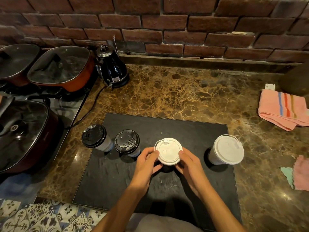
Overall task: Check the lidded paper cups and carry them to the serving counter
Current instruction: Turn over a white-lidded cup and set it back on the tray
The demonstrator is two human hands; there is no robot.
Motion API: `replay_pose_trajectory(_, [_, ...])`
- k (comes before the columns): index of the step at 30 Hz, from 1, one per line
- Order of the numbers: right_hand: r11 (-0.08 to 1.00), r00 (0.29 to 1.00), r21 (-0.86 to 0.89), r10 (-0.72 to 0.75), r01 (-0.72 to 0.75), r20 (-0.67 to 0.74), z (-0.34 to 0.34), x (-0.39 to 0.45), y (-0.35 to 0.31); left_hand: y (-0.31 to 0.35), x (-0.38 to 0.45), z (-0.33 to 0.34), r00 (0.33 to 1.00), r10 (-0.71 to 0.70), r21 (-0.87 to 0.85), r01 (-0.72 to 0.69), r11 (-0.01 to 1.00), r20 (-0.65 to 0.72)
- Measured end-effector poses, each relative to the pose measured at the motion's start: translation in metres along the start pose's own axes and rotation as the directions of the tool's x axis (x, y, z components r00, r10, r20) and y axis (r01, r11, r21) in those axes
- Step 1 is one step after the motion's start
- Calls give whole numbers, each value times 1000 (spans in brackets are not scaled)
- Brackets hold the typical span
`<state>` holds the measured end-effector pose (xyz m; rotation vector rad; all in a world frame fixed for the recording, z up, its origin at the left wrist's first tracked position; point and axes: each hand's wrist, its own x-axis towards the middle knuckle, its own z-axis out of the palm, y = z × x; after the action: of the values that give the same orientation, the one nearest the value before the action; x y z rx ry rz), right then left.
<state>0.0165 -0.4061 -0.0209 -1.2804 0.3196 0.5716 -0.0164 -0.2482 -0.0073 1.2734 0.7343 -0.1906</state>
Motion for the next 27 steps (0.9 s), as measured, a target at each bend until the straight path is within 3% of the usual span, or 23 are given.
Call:
replay_pose_trajectory(13, [995, 999, -83, -52, 53, 11, 4, -1, -8, 3, -2, 0, 1000, 19, -31, -20, 999, -8])
replay_pose_trajectory(21, [988, 994, -124, -102, 95, -49, 7, -3, -10, 11, -5, -1, 972, 225, 234, -205, 950, -62])
replay_pose_trajectory(27, [924, 979, -354, -188, 149, -78, 6, -7, -20, 23, -14, 4, 940, 342, 466, -294, 834, -19])
